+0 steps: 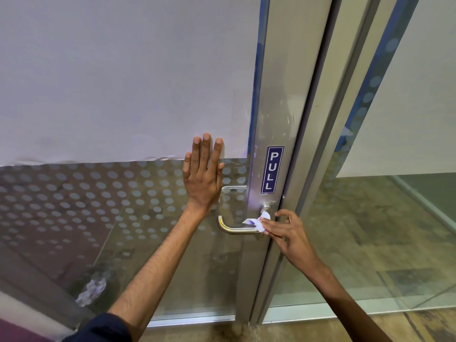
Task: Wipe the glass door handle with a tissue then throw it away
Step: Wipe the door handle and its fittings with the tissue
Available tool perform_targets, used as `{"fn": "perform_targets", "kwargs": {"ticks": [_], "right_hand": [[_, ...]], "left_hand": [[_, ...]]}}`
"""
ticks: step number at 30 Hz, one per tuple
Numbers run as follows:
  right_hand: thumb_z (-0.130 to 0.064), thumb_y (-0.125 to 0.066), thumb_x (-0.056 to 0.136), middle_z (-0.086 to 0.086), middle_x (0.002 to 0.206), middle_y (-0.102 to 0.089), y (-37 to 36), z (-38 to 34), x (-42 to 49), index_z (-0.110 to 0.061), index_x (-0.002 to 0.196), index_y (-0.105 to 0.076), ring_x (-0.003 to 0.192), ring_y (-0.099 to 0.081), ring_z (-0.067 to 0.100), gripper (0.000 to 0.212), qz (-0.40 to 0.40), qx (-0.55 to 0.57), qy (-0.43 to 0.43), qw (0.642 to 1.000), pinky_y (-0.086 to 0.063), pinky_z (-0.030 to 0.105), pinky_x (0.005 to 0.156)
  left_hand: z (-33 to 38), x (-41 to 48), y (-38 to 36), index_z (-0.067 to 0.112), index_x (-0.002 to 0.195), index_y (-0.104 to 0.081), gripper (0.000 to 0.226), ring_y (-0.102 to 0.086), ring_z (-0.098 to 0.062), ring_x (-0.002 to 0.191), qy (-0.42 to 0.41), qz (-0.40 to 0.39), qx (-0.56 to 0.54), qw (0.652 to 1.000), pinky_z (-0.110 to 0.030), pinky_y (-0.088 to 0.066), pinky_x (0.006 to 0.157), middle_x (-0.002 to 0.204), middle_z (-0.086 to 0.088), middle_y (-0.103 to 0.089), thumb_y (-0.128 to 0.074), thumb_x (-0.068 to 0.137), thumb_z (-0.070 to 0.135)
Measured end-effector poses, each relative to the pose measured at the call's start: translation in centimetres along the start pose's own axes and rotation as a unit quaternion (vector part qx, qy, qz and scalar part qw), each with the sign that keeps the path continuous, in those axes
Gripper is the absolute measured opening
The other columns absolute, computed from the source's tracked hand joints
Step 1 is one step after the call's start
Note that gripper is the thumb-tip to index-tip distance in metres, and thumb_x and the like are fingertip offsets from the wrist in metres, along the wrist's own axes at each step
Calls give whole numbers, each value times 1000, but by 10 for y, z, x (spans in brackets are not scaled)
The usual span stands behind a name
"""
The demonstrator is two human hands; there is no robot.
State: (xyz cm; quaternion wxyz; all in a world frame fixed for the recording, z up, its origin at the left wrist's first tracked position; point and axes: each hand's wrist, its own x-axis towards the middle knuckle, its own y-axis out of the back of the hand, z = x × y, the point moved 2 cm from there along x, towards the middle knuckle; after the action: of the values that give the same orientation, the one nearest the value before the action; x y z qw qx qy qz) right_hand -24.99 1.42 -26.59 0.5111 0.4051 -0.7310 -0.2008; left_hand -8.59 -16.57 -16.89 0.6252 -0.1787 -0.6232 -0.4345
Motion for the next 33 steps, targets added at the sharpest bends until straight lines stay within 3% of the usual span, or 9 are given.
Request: {"fn": "perform_targets", "kwargs": {"ticks": [6,11,17,21,24,27,30,33], "right_hand": [[-49,-59,85,-7,95,-76,-17,-26,7,-28,101,-77,99,-60,18,32,22,-50,-11,998,-30,20,91],[-45,-71,77,-10,79,-76,-34,-67,28,-29,91,-79,78,-64,12,23,-8,-58,-13,998,-33,26,82],[-41,-84,70,2,45,-63,-54,-104,50,-28,74,-79,44,-53,24,15,-22,-171,-35,984,-30,33,73],[-41,-87,65,0,41,-59,-53,-112,52,-26,65,-78,41,-43,21,18,-12,-204,-71,976,-40,32,71],[-41,-81,72,2,45,-61,-60,-113,55,-21,66,-77,45,-54,24,21,-34,-198,-92,975,-29,33,79],[-38,-81,72,3,45,-61,-63,-112,55,-21,68,-77,46,-57,24,18,-30,-173,-93,980,-29,34,83],[-34,-81,75,-1,49,-65,-56,-106,45,-24,75,-76,49,-59,20,11,-33,-127,-51,990,-29,32,88],[-27,-81,76,-9,72,-73,-43,-91,29,-29,85,-71,62,-65,13,14,-49,-79,24,995,-28,31,90]], "left_hand": [[0,-1,1,26,156,-11,51,1,-11,154,-5,18,0,1000,-34,-7,122,166,7,8,-12,107,37],[-1,-2,0,24,157,-10,51,1,-12,154,-5,22,2,1000,-34,-6,123,166,7,9,-12,107,36],[-2,-3,-3,16,156,2,55,5,-12,154,12,12,-18,1000,-32,0,126,166,5,14,-10,106,34],[-3,-2,-5,15,156,2,55,5,-14,154,5,9,-24,1000,-34,0,127,166,4,14,-11,106,33],[-4,-2,-4,14,156,2,55,6,-14,154,1,10,-28,1000,-36,0,127,166,3,14,-12,106,32],[-4,-1,-4,15,156,3,55,7,-14,154,1,7,-28,1000,-35,1,127,166,4,15,-12,105,32],[-3,-2,-3,16,156,4,55,8,-13,154,2,1,-29,1000,-35,1,127,165,5,16,-11,105,33],[-5,-2,-3,16,156,3,55,7,-14,154,2,0,-28,1000,-36,0,127,166,5,15,-11,106,33]]}}
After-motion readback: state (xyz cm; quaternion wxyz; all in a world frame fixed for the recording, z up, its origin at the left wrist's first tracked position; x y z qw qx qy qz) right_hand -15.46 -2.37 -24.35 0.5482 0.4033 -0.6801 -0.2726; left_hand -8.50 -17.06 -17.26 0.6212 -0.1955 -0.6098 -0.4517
